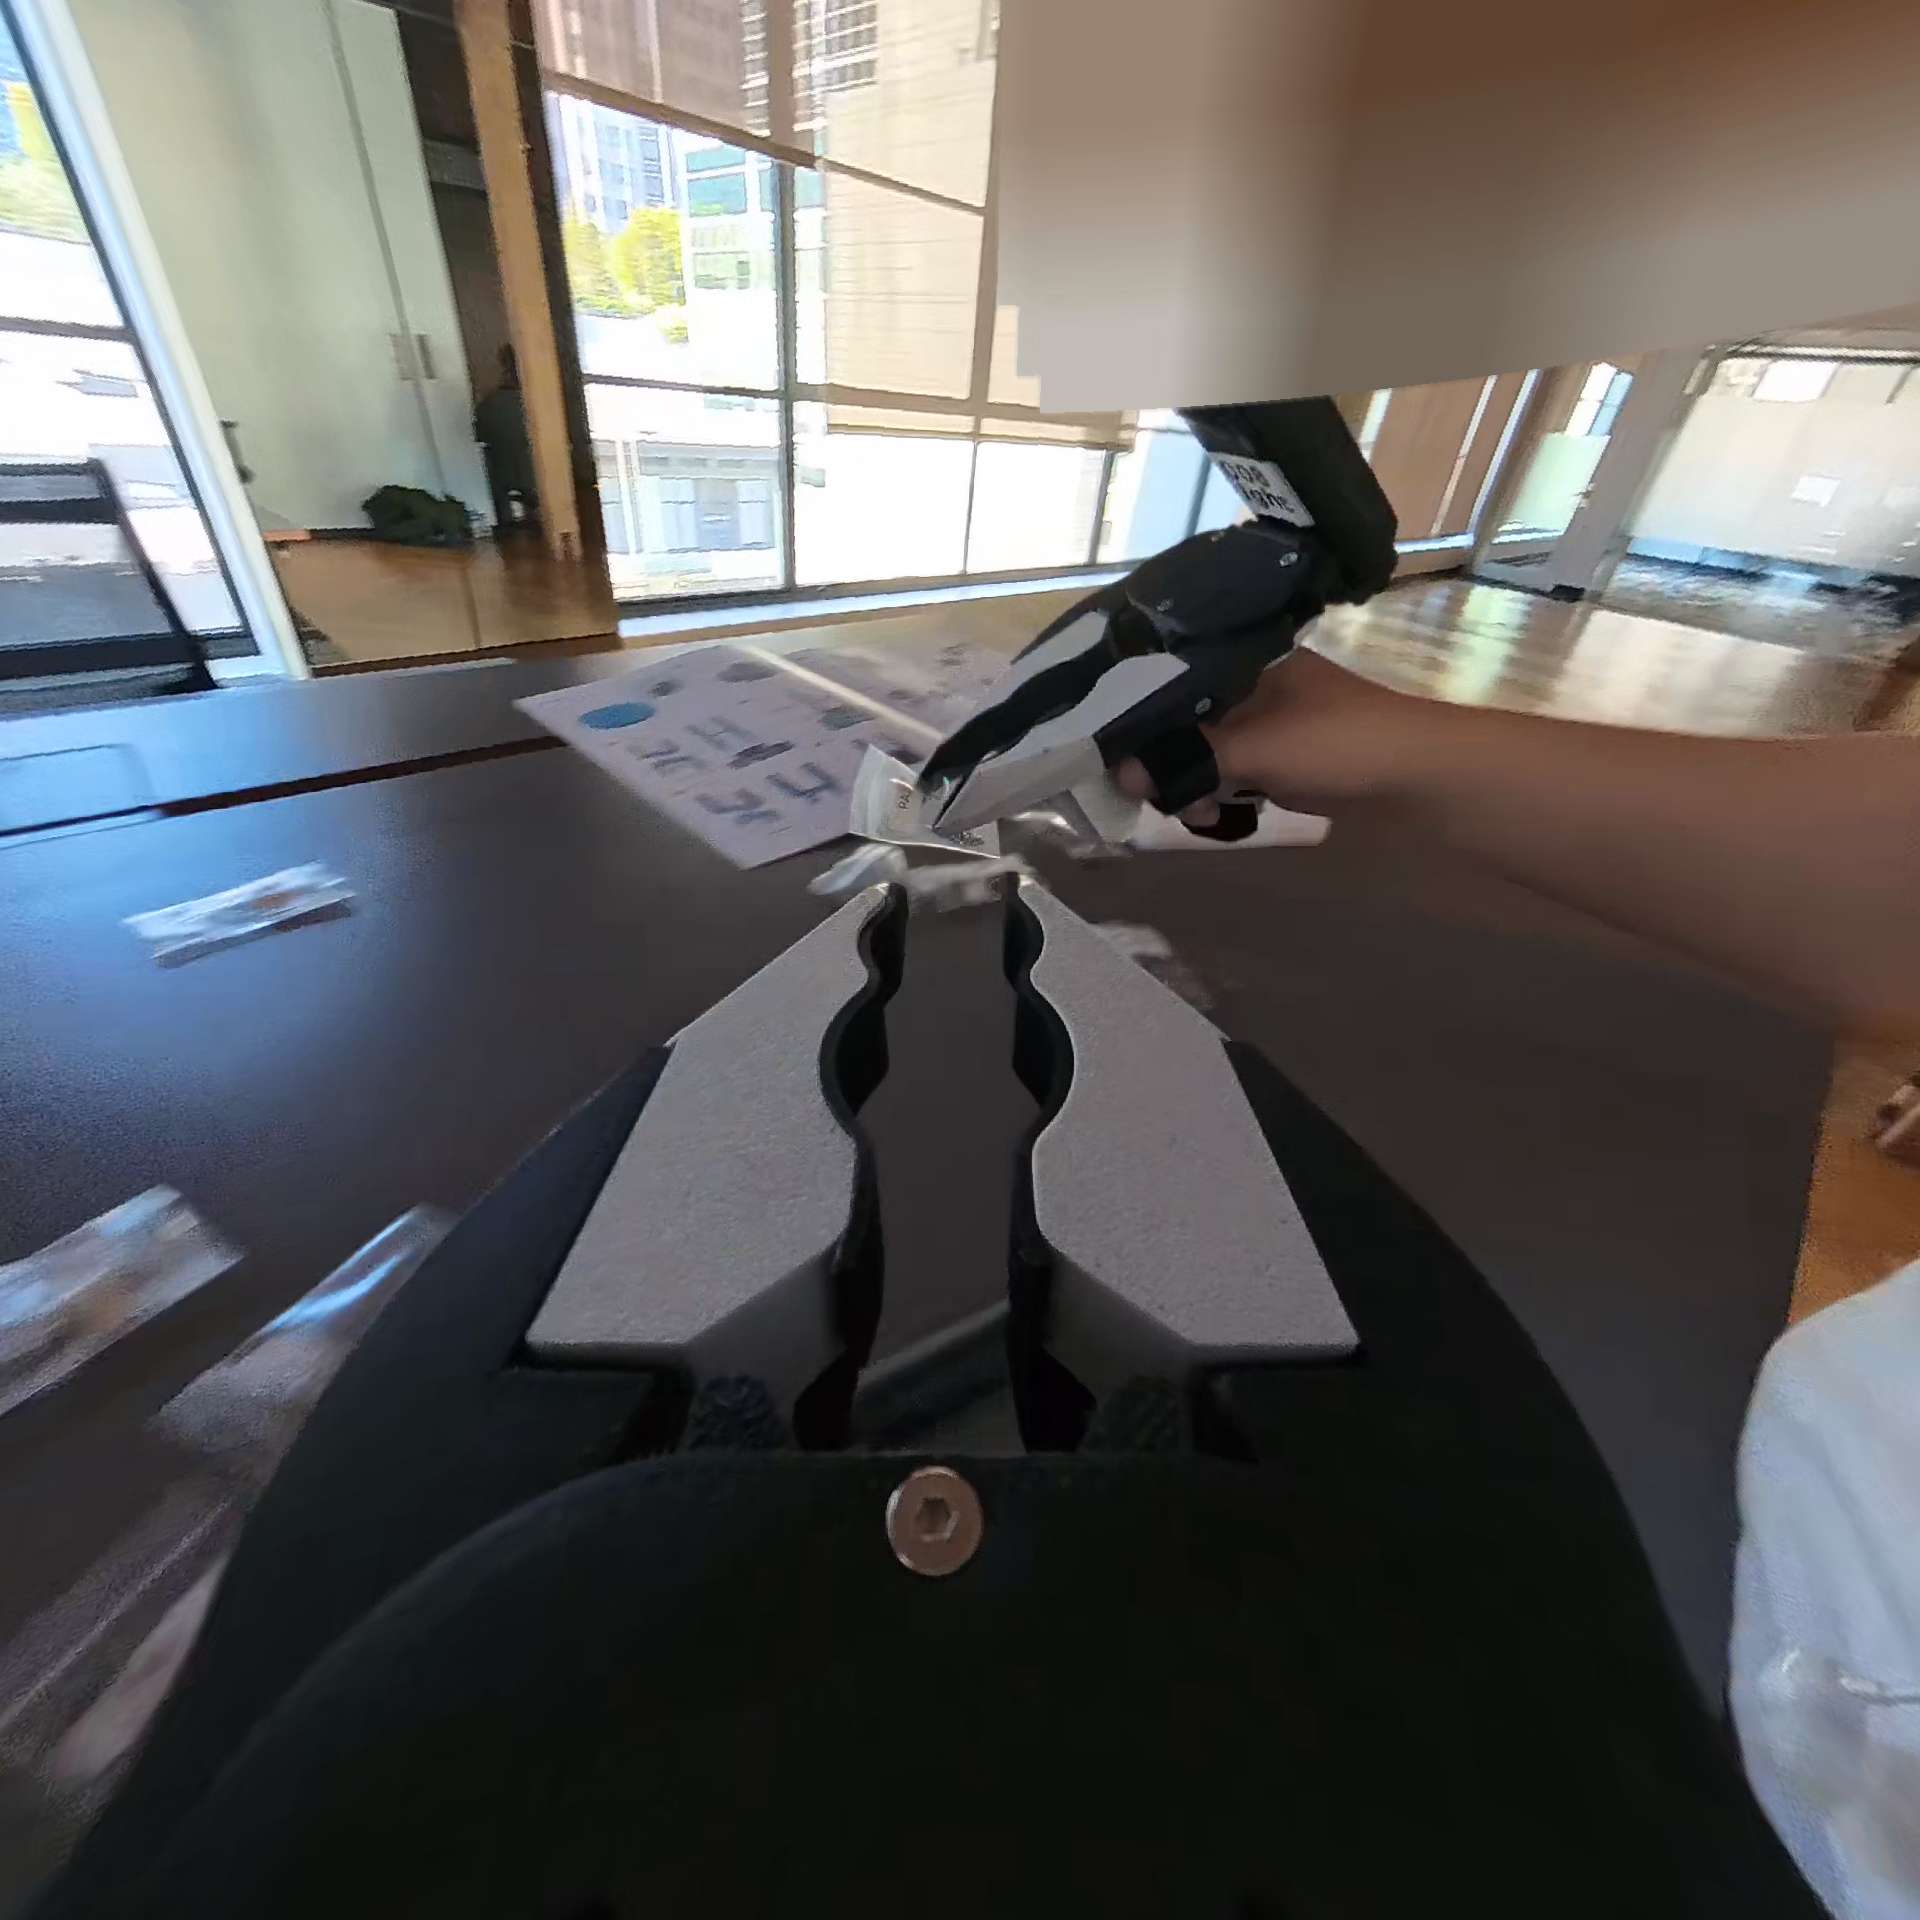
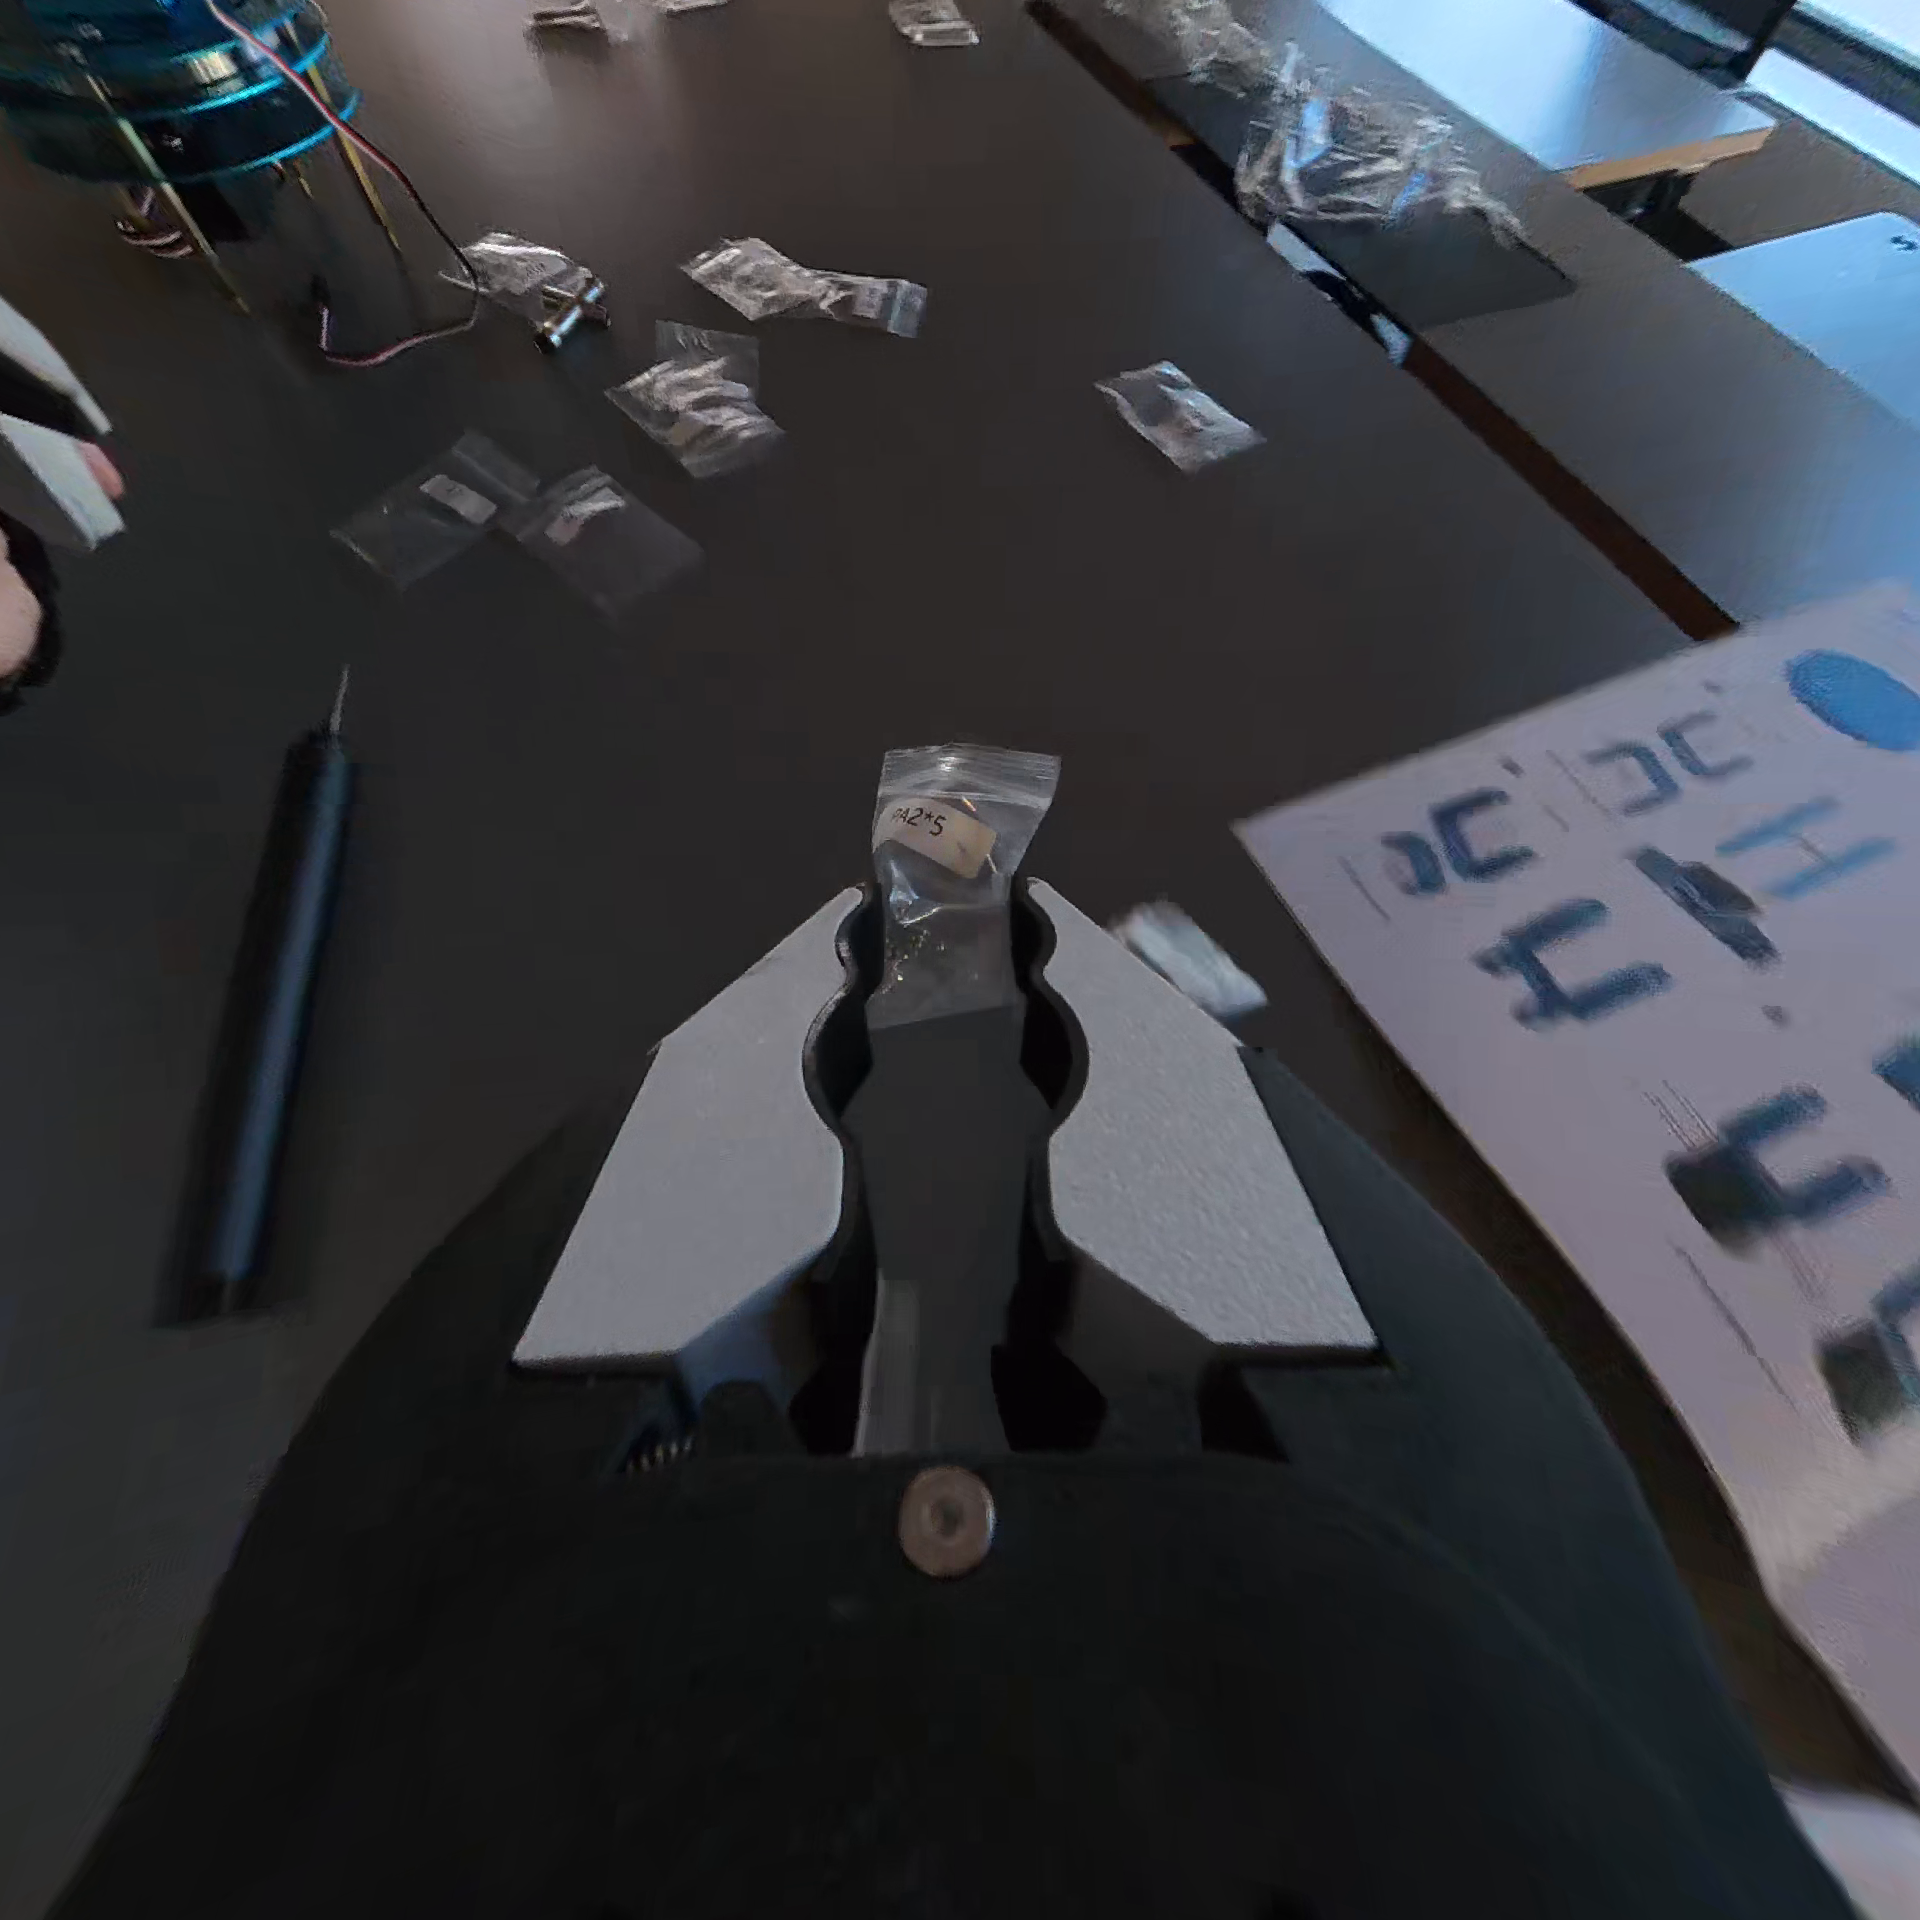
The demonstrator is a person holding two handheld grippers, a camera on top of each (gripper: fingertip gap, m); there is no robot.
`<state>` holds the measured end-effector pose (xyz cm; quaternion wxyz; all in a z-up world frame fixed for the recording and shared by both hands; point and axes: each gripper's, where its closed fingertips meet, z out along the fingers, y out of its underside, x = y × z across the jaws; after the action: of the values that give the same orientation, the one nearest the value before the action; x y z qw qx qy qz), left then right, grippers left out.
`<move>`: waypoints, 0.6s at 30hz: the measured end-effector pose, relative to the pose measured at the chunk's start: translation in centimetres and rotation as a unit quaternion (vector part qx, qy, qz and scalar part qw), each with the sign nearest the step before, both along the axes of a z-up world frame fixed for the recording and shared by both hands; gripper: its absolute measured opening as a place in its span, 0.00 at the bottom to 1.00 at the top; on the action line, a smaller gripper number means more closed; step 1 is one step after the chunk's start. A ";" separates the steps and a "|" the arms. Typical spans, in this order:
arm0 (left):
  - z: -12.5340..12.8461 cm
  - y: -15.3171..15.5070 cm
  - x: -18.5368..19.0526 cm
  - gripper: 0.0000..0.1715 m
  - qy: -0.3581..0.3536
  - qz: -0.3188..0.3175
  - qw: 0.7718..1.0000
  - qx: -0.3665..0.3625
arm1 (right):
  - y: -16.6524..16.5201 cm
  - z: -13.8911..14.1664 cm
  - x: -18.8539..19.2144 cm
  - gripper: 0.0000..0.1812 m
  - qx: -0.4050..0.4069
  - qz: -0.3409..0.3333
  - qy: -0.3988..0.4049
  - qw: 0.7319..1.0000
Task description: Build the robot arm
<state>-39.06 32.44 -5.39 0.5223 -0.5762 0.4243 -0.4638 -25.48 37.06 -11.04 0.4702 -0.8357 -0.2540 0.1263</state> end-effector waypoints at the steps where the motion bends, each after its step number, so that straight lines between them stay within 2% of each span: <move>1: 0.4 -1.0 1.8 0.10 -0.004 -0.011 1.000 -0.001 | -1.6 0.3 1.9 0.13 0.003 -0.008 -0.003 1.000; 6: 1.7 -6.0 12.8 0.11 -0.009 -0.051 0.999 -0.007 | -9.5 0.4 12.2 0.13 0.007 -0.029 -0.026 0.999; 9: 2.0 -7.2 19.8 0.11 -0.018 -0.042 0.998 -0.035 | -12.8 -0.1 17.7 0.13 0.004 -0.025 -0.024 0.999; 14: 3.1 -6.1 29.7 0.11 -0.048 -0.029 0.994 -0.097 | -15.2 -1.2 23.4 0.13 -0.018 -0.008 -0.010 1.000; 18: 3.0 -2.6 34.2 0.11 -0.030 0.017 0.995 -0.089 | -14.6 -1.3 24.6 0.13 -0.007 0.012 0.010 1.000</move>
<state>-4.90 29.86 -2.35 0.4896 -0.6130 0.3557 -0.5079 -0.86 22.48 -12.37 0.4654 -0.8347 -0.2583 0.1415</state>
